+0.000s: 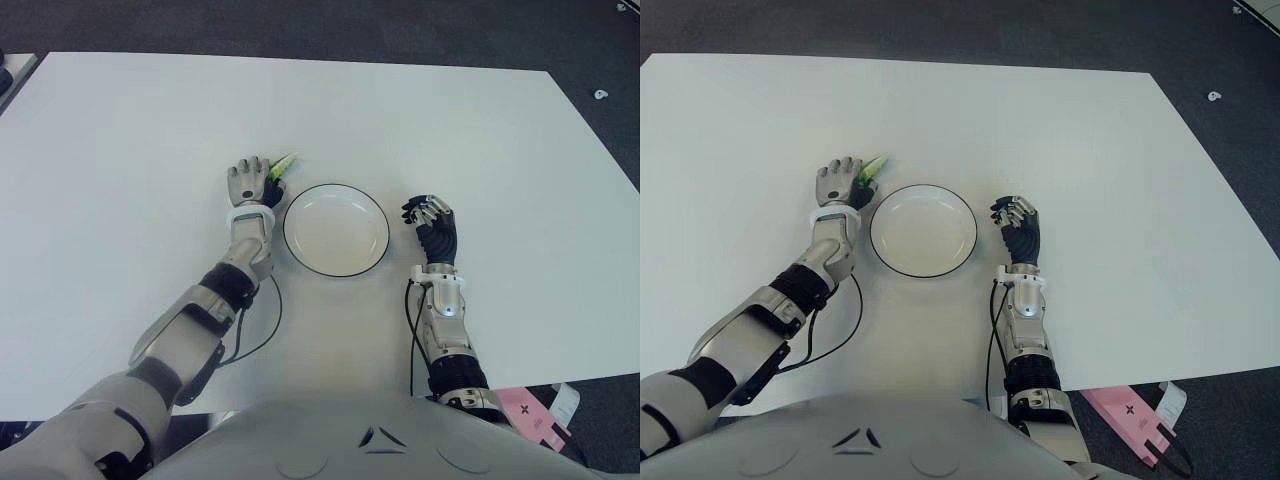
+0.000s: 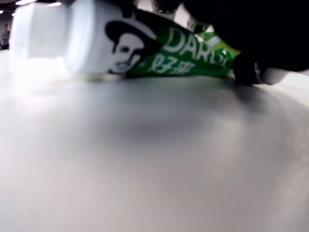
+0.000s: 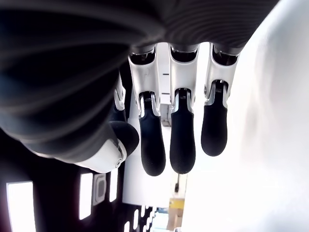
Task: Put the toothpaste on the table into the plate.
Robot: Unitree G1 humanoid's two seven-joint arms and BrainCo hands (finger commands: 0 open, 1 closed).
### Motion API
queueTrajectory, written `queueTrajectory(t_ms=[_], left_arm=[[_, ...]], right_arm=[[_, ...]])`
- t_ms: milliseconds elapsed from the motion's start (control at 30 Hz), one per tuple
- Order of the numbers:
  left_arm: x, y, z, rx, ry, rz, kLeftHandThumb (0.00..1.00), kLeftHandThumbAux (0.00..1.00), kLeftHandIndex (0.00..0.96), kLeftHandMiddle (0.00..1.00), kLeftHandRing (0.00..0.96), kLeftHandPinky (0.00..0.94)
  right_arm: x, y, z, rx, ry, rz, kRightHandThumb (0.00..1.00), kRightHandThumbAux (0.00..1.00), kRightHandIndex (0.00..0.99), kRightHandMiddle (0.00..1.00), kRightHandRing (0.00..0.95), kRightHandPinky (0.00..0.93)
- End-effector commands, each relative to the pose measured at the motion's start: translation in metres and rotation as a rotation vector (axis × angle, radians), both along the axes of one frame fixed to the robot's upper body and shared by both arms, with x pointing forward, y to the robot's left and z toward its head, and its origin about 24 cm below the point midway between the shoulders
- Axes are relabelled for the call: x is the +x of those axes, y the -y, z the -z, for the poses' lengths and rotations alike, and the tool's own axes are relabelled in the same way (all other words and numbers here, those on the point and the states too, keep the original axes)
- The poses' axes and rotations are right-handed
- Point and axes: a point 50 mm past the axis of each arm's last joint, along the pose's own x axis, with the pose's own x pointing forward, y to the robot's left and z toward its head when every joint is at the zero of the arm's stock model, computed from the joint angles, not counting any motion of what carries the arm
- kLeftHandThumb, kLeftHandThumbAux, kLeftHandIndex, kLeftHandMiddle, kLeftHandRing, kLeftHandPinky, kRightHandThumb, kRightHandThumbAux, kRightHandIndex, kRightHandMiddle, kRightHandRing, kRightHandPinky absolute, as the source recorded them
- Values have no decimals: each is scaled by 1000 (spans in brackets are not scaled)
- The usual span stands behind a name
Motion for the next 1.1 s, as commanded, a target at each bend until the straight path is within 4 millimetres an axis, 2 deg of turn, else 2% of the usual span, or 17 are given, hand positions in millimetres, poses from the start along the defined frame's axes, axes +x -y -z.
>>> queueTrajectory(t_ms=[33,167,300,367,400,467,533,667,1100], left_arm=[[-71,-7,81,-30,-402,-70,545,358,0,67,51,139],[-72,-7,78,-27,-367,-95,611,421,18,143,141,256],[-72,-6,75,-31,-329,-119,668,456,102,246,244,342],[-73,-6,74,-41,-303,-132,696,492,251,395,420,503],[-75,-9,77,-48,-293,-138,701,499,278,422,452,531],[-78,-11,81,-54,-284,-144,779,603,331,491,580,643],[-79,-13,83,-57,-279,-145,806,637,351,517,633,689],[-78,-15,85,-68,-250,-129,837,660,389,538,725,772],[-80,-17,86,-104,-190,-102,847,669,398,537,819,838]], right_arm=[[-20,7,31,15,-156,32,709,728,431,524,522,512],[-20,8,31,11,-159,31,709,728,431,524,523,521],[-20,8,31,9,-159,34,708,729,431,523,522,516],[-20,8,31,7,-160,36,708,729,431,524,524,518],[-20,8,31,5,-159,36,708,729,430,524,524,519],[-20,8,31,3,-159,34,708,729,431,524,526,527],[-20,8,31,3,-155,35,708,729,431,525,527,530],[-21,8,30,4,-153,41,709,729,431,528,532,532],[-20,9,30,10,-152,43,709,728,431,534,541,539]])
